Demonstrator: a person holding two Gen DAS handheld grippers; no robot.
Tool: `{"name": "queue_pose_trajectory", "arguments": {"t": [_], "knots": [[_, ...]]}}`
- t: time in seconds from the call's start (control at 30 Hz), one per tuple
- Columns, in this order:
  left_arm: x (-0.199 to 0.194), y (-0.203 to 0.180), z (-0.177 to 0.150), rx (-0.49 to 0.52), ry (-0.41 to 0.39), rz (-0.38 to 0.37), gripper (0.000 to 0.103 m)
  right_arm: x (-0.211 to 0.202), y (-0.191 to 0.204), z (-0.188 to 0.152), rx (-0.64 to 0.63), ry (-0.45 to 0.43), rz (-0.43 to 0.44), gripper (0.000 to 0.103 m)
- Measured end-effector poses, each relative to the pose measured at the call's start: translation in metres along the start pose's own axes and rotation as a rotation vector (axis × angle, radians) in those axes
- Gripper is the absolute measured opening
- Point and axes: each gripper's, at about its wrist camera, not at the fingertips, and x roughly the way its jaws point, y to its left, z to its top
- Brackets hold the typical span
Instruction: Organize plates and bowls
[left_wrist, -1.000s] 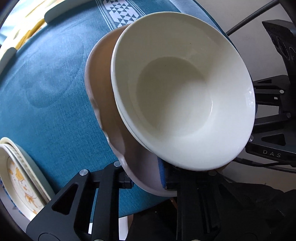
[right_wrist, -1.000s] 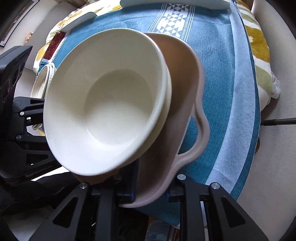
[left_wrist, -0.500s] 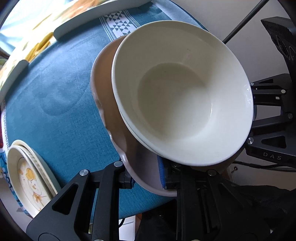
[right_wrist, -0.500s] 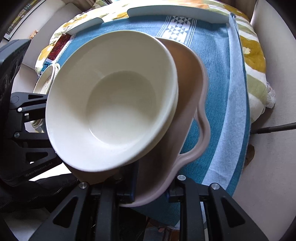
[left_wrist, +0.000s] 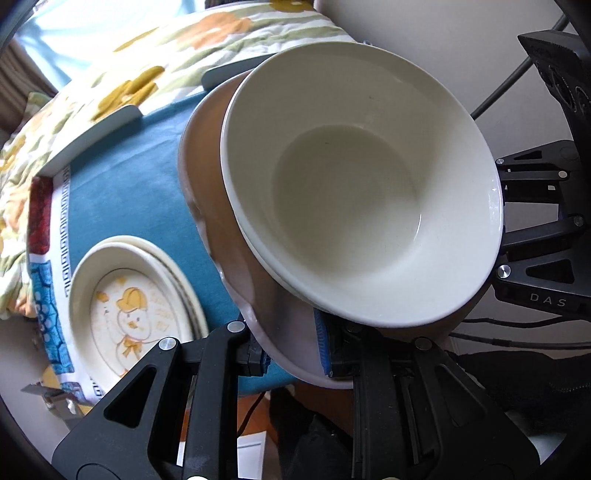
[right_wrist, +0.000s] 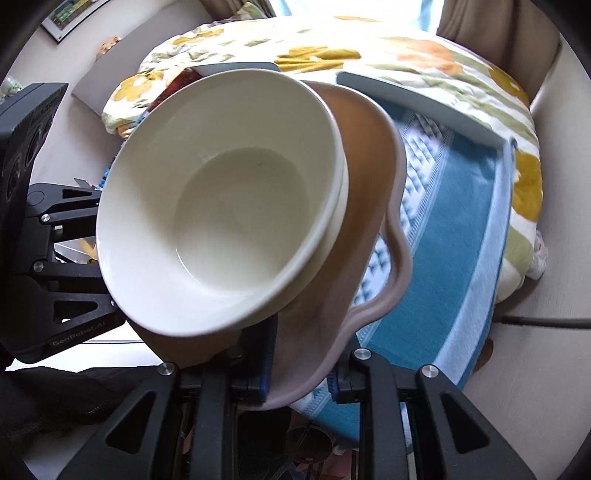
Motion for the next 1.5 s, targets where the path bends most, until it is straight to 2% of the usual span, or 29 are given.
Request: {"name": "queue_pose_trajectory", "arguments": {"t": [0.17, 0.37, 0.53, 0.7, 1.0, 1.2, 1.5], "knots": [[-0.023, 0.051, -0.021, 0.016, -0.016, 0.026, 0.017, 0.002, 0.05, 0.024, -0.022, -0.03, -0.009, 0.021], [-0.032, 0.114, -0.051, 0.031, 0.013, 0.04, 0.017, 0.028, 0.106, 0.052, -0.01, -0.024, 0.008, 0.021], [-0.018, 0.158, -0.071, 0.032, 0.056, 0.037, 0.017, 0.057, 0.146, 0.067, 0.005, 0.001, 0.023, 0.021], [0.001, 0.187, -0.085, 0.029, 0.087, 0.024, 0.017, 0.082, 0.171, 0.073, 0.011, 0.023, 0.016, 0.021], [0.023, 0.21, -0.098, 0.022, 0.116, -0.018, 0.017, 0.109, 0.189, 0.079, 0.046, 0.061, -0.003, 0.021], [0.029, 0.217, -0.098, 0.007, 0.121, -0.03, 0.017, 0.115, 0.185, 0.084, 0.067, 0.064, -0.007, 0.021], [0.029, 0.216, -0.097, 0.024, 0.116, -0.009, 0.017, 0.115, 0.187, 0.083, 0.076, 0.059, -0.016, 0.021]]}}
